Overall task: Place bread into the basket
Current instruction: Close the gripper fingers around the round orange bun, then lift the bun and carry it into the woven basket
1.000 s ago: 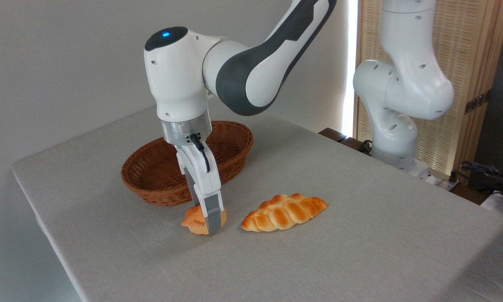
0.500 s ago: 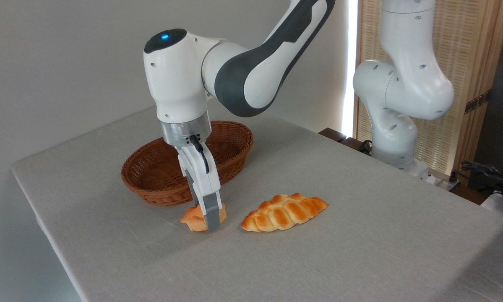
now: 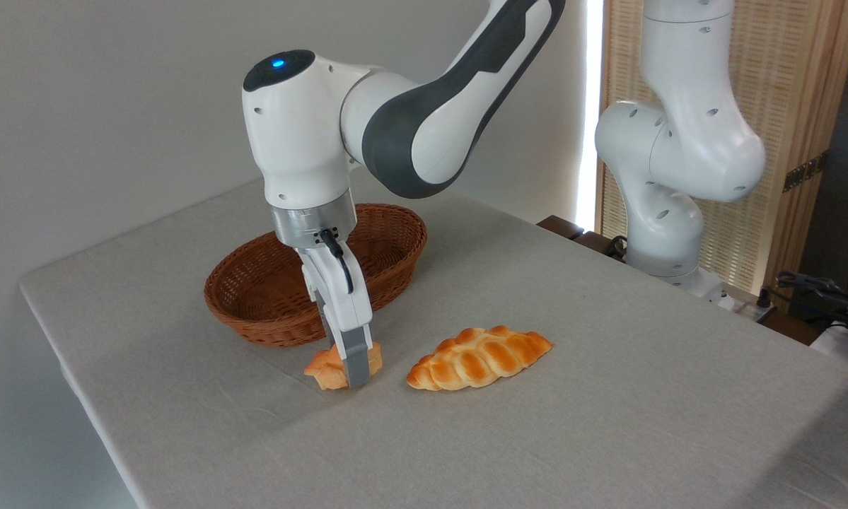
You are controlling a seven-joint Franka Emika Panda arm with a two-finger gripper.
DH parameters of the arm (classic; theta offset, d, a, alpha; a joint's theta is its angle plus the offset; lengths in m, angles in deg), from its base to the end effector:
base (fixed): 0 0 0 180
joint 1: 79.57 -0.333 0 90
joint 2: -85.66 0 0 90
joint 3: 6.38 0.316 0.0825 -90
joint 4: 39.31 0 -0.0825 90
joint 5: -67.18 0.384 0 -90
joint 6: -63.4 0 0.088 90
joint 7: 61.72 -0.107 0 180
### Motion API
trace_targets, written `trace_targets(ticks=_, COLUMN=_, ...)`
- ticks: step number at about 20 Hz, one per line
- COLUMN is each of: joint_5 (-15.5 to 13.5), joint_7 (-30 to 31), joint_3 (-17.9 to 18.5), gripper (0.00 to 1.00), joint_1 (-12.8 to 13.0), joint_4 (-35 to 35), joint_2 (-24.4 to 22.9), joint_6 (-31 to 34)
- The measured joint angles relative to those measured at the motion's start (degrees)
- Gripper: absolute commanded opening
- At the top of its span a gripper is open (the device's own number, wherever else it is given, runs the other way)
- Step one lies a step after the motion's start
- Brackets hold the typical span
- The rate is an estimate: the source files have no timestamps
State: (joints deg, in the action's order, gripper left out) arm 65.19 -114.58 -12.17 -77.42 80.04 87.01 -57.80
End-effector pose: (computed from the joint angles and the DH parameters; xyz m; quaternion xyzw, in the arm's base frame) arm 0.5457 -0.0775 0.4157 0.8669 -0.4982 0.0102 0.0132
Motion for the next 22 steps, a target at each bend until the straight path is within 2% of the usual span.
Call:
trace_targets(ticks=11, joint_5=-0.01, joint_7=0.00, joint_3=0.01, gripper=0.38, joint_1=-1.23, joint_4=-0.67, joint_2=0.02, joint_6=0.00)
trace_targets(ticks=15, joint_5=-0.38, joint_7=0.01, joint_3=0.07, gripper=0.39, joint_1=-2.16, joint_4=-3.92, joint_2=-0.06, joint_6=1.35)
trace_targets(ticks=17, joint_5=-1.49, joint_7=0.01, joint_3=0.08, gripper=0.41, joint_1=-2.39, joint_4=-6.73, joint_2=-0.21, joint_6=3.51)
trace_targets(ticks=20, joint_5=-4.93, joint_7=0.04, joint_3=0.08, gripper=0.49, joint_1=-2.52, joint_4=-11.01, joint_2=-0.57, joint_6=6.29)
trace_targets(ticks=22, joint_5=-7.42, joint_7=0.11, joint_3=0.07, gripper=0.49, joint_1=-2.53, joint_4=-12.43, joint_2=-0.68, joint_6=7.24)
